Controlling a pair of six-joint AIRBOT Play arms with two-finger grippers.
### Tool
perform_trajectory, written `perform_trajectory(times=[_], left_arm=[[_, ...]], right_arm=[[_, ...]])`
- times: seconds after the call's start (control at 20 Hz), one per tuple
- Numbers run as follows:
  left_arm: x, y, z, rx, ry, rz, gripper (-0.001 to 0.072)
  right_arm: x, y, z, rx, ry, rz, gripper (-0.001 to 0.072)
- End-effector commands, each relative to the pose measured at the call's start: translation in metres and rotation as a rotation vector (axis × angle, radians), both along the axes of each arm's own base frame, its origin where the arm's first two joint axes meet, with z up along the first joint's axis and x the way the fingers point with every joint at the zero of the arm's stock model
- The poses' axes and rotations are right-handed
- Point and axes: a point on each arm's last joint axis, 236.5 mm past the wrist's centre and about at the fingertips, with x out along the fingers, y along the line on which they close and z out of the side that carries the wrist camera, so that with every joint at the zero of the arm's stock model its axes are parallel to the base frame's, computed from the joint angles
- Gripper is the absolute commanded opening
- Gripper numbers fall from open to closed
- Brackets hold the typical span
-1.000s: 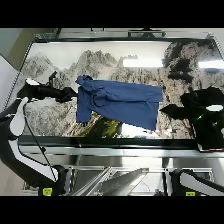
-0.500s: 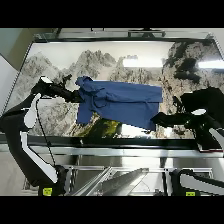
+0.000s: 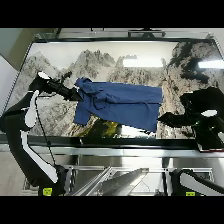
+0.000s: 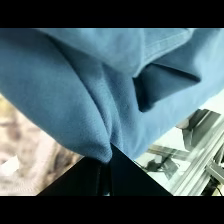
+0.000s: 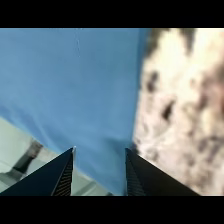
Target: Fold the shirts.
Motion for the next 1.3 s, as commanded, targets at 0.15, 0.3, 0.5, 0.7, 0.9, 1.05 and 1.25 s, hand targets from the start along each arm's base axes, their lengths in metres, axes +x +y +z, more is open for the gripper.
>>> perform_trajectory(times=[0.15, 0.3, 0.5, 0.7, 0.9, 1.05, 1.25], left_arm=[[-0.001, 0.000, 0.004, -0.004, 0.010, -0.005, 0.0006], [-0.003, -0.001, 0.004, -0.007, 0.014, -0.009, 0.0006], [-0.001, -0.010, 0.027, -0.079, 0.003, 0.005, 0.0005], [0.004, -0.021, 0.128, -0.209, -0.173, 0.031, 0.0005], [-0.042, -0.027, 0.289, -0.293, -0.510, 0.011, 0.0006], [-0.111, -0.039, 0.425, -0.336, -0.899, 0.041, 0.0034], [-0.205, -0.038, 0.545, -0.090, -1.434, 0.167, 0.0034]], right_arm=[[-0.023, 0.009, -0.031, -0.026, 0.117, 0.037, 0.0373], [-0.016, 0.042, -0.031, 0.049, 0.099, 0.063, 0.0366], [0.016, 0.080, 0.014, 0.183, -0.104, 0.126, 0.0014], [0.046, 0.086, 0.138, 0.232, -0.387, 0.217, 0.0013], [0.038, 0.053, 0.361, 0.072, -0.940, 0.159, 0.0013], [-0.027, 0.031, 0.509, -0.126, -1.334, 0.034, 0.0012], [-0.115, 0.029, 0.607, -0.407, -1.673, -0.145, 0.0012]])
